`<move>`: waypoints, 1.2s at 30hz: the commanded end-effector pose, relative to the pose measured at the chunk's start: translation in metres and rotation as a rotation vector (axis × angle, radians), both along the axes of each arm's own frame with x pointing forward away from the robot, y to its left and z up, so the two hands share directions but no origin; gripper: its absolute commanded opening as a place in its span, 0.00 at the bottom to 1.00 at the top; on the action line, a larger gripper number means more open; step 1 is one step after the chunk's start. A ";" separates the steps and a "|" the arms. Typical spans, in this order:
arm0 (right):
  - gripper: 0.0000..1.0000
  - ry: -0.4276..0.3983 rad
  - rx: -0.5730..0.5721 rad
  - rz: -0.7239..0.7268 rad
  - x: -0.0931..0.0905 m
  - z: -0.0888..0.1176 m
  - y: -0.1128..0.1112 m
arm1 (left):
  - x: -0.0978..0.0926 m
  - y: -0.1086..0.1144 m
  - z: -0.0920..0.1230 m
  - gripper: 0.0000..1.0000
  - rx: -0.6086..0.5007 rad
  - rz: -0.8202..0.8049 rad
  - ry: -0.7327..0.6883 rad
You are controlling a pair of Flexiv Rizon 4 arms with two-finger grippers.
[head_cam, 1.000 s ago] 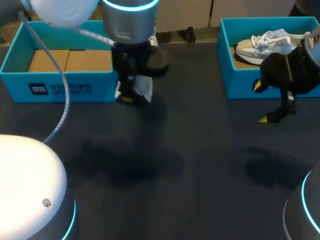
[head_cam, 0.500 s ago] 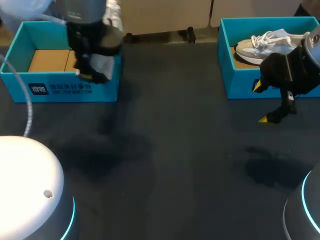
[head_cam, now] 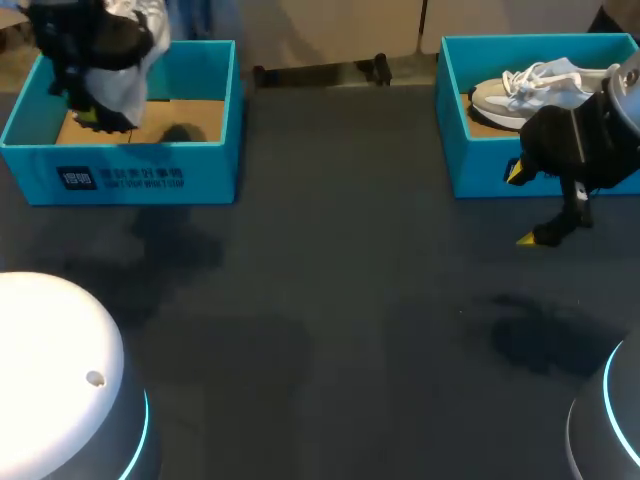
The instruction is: Take the shoe out of the shoebox, open the shoe tongue, remove and reinsert the insole, then place the shoe into the shoebox
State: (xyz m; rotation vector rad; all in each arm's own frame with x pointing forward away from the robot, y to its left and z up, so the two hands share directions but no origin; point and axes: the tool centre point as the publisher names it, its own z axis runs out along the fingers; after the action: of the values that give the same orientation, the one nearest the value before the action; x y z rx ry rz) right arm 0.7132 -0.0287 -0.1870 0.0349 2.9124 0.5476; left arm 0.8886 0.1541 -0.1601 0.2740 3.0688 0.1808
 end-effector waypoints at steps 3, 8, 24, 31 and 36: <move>1.00 0.001 -0.002 -0.001 0.001 -0.001 0.001 | 0.028 0.051 0.000 0.00 -0.087 -0.006 0.055; 1.00 0.001 -0.002 -0.001 0.001 -0.001 0.001 | 0.048 0.088 0.002 0.00 -0.086 -0.013 0.105; 1.00 0.001 -0.002 -0.001 0.001 -0.001 0.001 | 0.085 0.161 0.009 0.00 -0.033 -0.128 0.176; 1.00 0.001 -0.002 -0.001 0.001 -0.001 0.001 | 0.089 0.172 0.007 0.00 -0.035 -0.121 0.212; 1.00 0.001 -0.002 -0.001 0.001 -0.001 0.001 | 0.089 0.172 0.007 0.00 -0.035 -0.121 0.212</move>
State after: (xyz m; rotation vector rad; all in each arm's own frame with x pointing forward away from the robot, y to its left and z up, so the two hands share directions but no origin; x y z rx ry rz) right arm 0.7132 -0.0287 -0.1870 0.0349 2.9124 0.5475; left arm 0.9761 0.3257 -0.1557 0.5044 3.2418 0.0958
